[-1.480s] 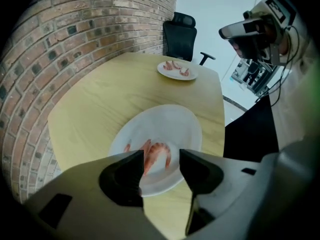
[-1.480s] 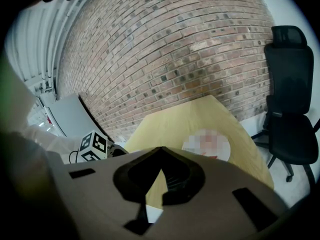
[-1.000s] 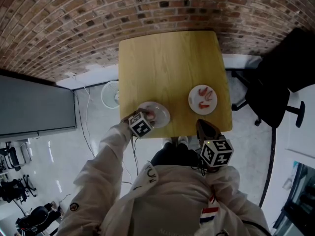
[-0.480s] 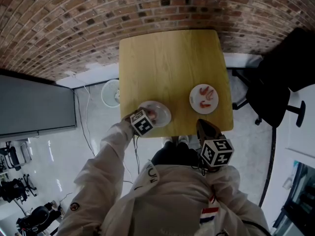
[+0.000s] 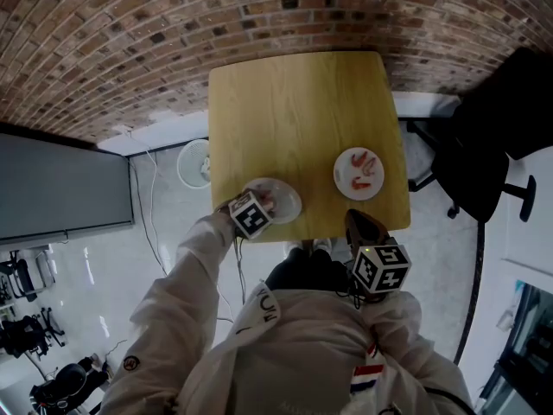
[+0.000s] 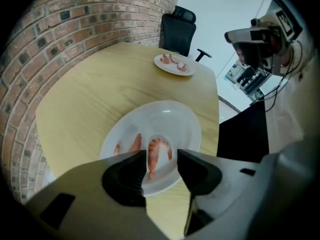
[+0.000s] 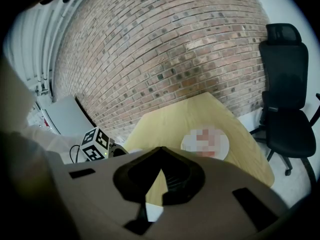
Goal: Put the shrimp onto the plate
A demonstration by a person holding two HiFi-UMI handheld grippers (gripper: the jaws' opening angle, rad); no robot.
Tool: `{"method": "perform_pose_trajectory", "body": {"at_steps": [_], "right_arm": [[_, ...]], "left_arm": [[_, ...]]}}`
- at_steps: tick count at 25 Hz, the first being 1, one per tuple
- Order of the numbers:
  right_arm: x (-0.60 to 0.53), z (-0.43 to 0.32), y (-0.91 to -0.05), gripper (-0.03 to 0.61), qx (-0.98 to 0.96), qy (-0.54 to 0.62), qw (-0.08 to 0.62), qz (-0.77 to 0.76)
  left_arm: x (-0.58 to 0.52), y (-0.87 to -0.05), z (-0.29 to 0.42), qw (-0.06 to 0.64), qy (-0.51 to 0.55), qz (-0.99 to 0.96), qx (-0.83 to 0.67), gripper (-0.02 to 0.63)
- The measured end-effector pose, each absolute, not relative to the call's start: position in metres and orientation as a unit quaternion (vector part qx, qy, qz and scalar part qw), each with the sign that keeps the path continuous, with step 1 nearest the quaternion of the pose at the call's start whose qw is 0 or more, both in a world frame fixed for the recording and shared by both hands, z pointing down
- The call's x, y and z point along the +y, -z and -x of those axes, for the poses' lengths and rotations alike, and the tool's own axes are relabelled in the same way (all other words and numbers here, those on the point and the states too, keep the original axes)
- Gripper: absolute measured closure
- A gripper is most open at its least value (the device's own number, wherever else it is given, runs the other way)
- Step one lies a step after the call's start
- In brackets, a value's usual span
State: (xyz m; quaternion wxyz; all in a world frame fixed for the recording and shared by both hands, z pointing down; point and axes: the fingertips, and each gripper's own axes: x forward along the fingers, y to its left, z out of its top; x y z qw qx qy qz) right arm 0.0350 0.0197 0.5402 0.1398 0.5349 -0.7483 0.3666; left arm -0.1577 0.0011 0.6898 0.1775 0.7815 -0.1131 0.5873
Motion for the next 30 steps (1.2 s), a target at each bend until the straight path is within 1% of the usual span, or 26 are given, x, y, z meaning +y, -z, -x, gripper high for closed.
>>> {"method": "perform_pose_trajectory", "body": {"at_steps": [9, 15, 30], "right_arm": [[0.021, -0.038, -0.539, 0.555, -0.744, -0.368, 0.137, -0.540], [0.022, -0.039, -0.539, 0.555, -0.744, -0.367, 0.136, -0.541], [0.021, -0.039, -0.541, 0.555, -0.743, -0.369, 0.137, -0.541]], "left_arm": [[-0.001, -0.689, 0.156, 0.164, -0.600, -0.777, -0.101, 0.422], [0.000, -0.692, 0.157, 0.194, -0.589, -0.777, -0.111, 0.422], [0.002, -0.693, 0.166, 0.234, -0.588, -0.765, -0.120, 0.420]]}}
